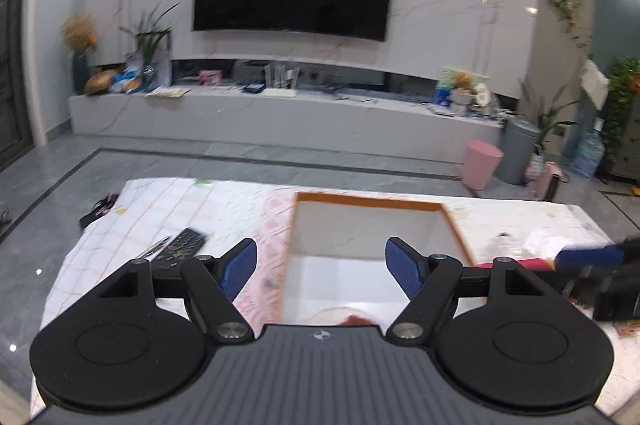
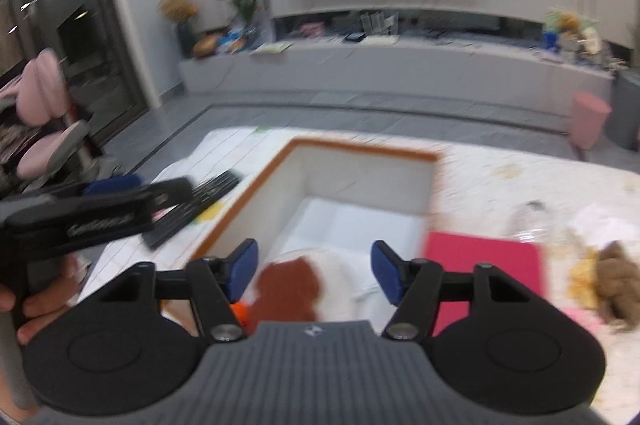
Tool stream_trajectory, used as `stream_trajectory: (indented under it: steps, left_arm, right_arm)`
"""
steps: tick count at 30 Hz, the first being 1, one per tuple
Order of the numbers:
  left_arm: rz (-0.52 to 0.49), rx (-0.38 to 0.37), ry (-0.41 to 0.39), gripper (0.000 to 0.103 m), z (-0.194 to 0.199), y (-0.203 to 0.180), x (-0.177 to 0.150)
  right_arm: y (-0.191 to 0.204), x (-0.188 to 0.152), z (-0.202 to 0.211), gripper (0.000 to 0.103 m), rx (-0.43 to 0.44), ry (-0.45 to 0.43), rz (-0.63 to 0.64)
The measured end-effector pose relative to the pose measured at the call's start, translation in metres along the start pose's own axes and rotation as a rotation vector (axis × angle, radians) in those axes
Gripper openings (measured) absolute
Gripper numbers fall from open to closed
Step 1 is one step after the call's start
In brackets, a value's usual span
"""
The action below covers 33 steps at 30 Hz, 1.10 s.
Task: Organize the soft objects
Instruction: 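Lower the orange ball into the orange box and open the right tool, then move the right tool back to the table and grasp the yellow snack packet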
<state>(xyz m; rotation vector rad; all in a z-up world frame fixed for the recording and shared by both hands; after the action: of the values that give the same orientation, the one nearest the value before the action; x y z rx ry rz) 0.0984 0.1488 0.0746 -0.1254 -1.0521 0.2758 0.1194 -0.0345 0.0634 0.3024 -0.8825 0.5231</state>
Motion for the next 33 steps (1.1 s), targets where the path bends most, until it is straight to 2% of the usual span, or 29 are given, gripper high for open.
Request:
stream_trajectory:
  steps: [1, 6, 8, 12, 13, 18, 22, 24, 27, 30, 33]
  left_arm:
    - [-0.008, -0.012, -0.001, 0.086, 0.0, -0.008, 0.0]
    - [-0.075, -0.081, 0.015, 0.086, -0.005, -0.058, -0.009]
    - [-0.094, -0.095, 0.017, 0.086, -0.007, -0.077, -0.015]
    - [-0.154, -0.083, 0.019, 0.086, -0.013, -0.12, -0.035]
    - [-0.174, -0.088, 0.012, 0.086, -0.014, -0.129, -0.041]
    - [-0.234, -0.152, 0.044, 0.086, -0.024, -0.174, -0.077]
    - [-0.302, -0.234, 0.074, 0.086, -0.034, -0.204, -0.11]
    - [-0.288, -0.247, 0.039, 0.085, -0.034, -0.211, -0.125]
    - [-0.31, -0.309, 0.036, 0.085, -0.035, -0.219, -0.138]
    - [-0.32, -0.353, 0.049, 0.085, -0.04, -0.222, -0.146]
    - [-0.332, -0.369, 0.098, 0.085, -0.049, -0.225, -0.158]
  right_arm:
    - [-0.011, 0.0, 0.009, 0.072, -0.031, -0.014, -0.007]
    - [-0.086, -0.007, 0.072, 0.072, -0.249, -0.12, -0.117]
    - [-0.119, -0.016, 0.097, 0.078, -0.329, -0.149, -0.181]
    - [-0.168, -0.044, 0.131, 0.08, -0.568, -0.138, -0.231]
    - [-0.178, -0.054, 0.135, 0.08, -0.6, -0.136, -0.251]
    - [-0.231, -0.104, 0.13, 0.08, -0.575, -0.036, -0.382]
    - [-0.27, -0.132, 0.117, 0.08, -0.638, 0.066, -0.435]
    - [-0.291, -0.142, 0.107, 0.08, -0.632, 0.105, -0.478]
    - [-0.314, -0.16, 0.087, 0.08, -0.571, 0.18, -0.458]
    - [-0.338, -0.184, 0.075, 0.08, -0.626, 0.225, -0.537]
    - [-0.355, -0.2, 0.064, 0.082, -0.628, 0.235, -0.595]
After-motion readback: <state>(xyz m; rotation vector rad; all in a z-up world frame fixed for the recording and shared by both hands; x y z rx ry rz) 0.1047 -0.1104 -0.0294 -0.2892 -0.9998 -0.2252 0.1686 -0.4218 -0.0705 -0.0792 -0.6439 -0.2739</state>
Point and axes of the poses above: each gripper's, at about its wrist camera, not at the fingertips, and z roughly against the way its jaws point, y to its left, x to its top, the point moved 1 cm from there along -z, roughly the way its jaws point, and after that the axes turned 10 degrees about z, right-handed, at the moved point
